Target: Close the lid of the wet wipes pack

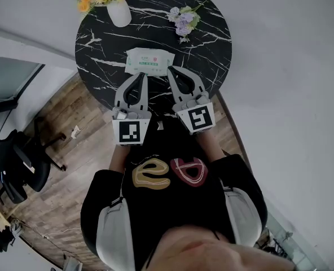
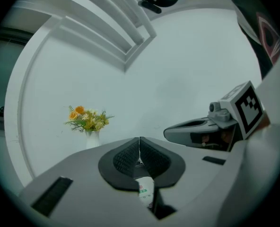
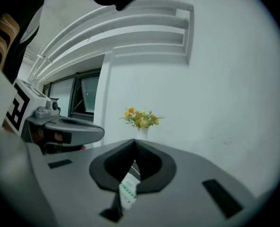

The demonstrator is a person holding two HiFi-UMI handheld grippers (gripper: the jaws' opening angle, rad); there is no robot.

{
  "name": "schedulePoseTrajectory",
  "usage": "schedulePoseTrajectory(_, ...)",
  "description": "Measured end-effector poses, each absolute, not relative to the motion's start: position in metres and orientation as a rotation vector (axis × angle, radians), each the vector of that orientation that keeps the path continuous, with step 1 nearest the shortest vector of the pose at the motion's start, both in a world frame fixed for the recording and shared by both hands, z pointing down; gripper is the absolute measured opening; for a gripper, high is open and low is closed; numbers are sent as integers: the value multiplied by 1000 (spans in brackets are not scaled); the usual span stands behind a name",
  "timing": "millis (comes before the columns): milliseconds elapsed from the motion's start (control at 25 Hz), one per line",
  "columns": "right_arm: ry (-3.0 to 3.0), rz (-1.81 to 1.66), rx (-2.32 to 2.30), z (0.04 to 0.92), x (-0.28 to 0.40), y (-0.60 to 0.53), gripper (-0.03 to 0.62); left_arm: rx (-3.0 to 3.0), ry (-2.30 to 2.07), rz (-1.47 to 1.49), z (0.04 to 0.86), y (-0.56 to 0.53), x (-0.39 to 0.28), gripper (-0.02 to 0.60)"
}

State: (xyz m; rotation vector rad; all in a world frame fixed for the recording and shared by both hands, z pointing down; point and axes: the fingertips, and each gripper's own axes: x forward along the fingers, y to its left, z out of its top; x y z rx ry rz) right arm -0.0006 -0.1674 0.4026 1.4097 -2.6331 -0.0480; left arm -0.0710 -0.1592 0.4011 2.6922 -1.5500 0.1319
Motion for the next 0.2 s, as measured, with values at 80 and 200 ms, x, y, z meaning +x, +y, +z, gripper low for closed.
schedulePoseTrajectory(80,-2639,-52,1420,399,0,-165,11,2671,-1545,106,400,-157,-72,18)
schedulePoseTrajectory(200,-2648,-54,1433,396,0,-161,11,2621,-1530,91,404,-154,-77,18)
